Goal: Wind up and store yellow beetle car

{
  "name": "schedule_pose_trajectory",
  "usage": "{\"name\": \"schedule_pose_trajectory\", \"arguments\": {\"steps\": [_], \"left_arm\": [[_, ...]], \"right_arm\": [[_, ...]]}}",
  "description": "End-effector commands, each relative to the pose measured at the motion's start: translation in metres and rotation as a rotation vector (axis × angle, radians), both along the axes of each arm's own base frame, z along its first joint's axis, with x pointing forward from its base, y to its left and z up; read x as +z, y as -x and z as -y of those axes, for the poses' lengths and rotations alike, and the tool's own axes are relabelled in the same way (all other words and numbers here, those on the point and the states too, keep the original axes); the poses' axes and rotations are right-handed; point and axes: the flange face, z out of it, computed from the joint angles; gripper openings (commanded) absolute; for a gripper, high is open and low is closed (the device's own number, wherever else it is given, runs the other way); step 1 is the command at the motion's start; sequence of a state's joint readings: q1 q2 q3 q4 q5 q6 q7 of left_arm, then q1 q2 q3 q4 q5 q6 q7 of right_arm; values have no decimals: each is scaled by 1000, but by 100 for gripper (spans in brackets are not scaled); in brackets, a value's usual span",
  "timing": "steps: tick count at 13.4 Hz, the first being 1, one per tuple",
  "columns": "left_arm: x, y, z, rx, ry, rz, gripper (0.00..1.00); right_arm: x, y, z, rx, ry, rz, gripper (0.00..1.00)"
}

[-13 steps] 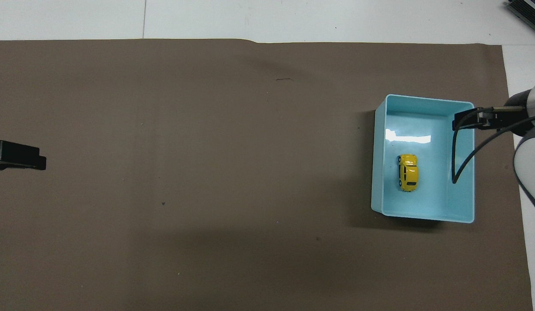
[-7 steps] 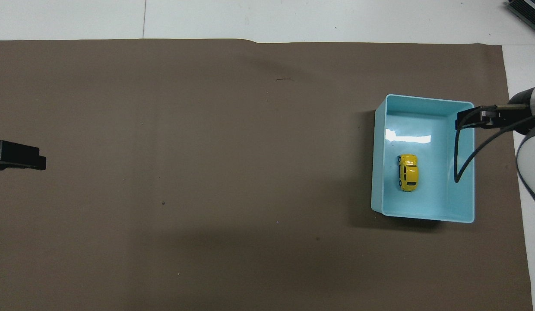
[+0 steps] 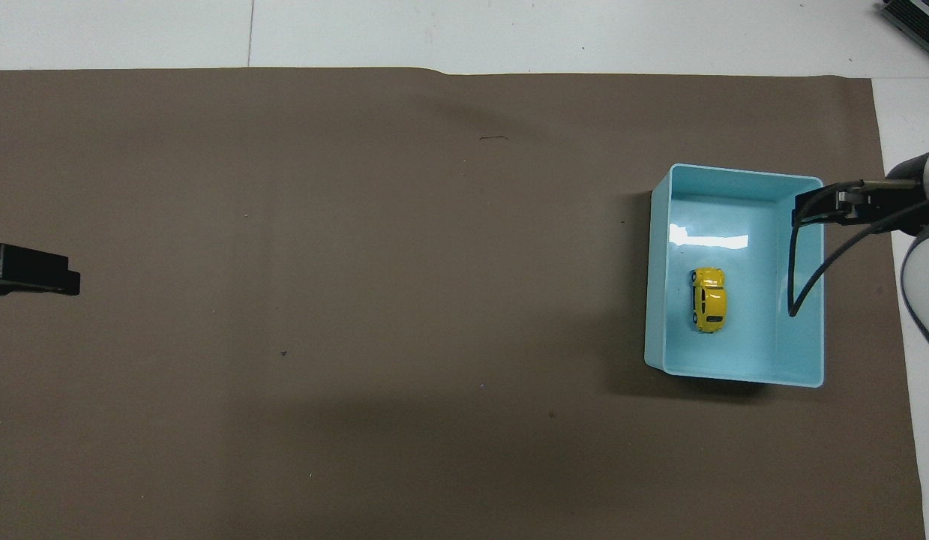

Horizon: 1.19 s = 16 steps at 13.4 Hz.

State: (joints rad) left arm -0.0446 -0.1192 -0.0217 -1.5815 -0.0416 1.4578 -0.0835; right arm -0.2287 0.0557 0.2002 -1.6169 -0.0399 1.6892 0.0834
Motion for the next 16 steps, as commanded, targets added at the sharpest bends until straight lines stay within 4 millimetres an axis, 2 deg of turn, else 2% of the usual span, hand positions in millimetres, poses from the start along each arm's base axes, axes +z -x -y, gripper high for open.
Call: {"name": "schedule_pose_trajectory", "arguments": {"steps": [1, 5, 16], "left_arm": [[2, 5, -4, -2, 14, -2, 100], [2, 5, -4, -2, 14, -2, 100], [2, 5, -4, -2, 14, -2, 100]], "right_arm": [[18, 3, 1, -27, 6, -25, 100], [31, 6, 2, -31, -7, -62, 100], [29, 5, -2, -31, -18, -41, 100]]}}
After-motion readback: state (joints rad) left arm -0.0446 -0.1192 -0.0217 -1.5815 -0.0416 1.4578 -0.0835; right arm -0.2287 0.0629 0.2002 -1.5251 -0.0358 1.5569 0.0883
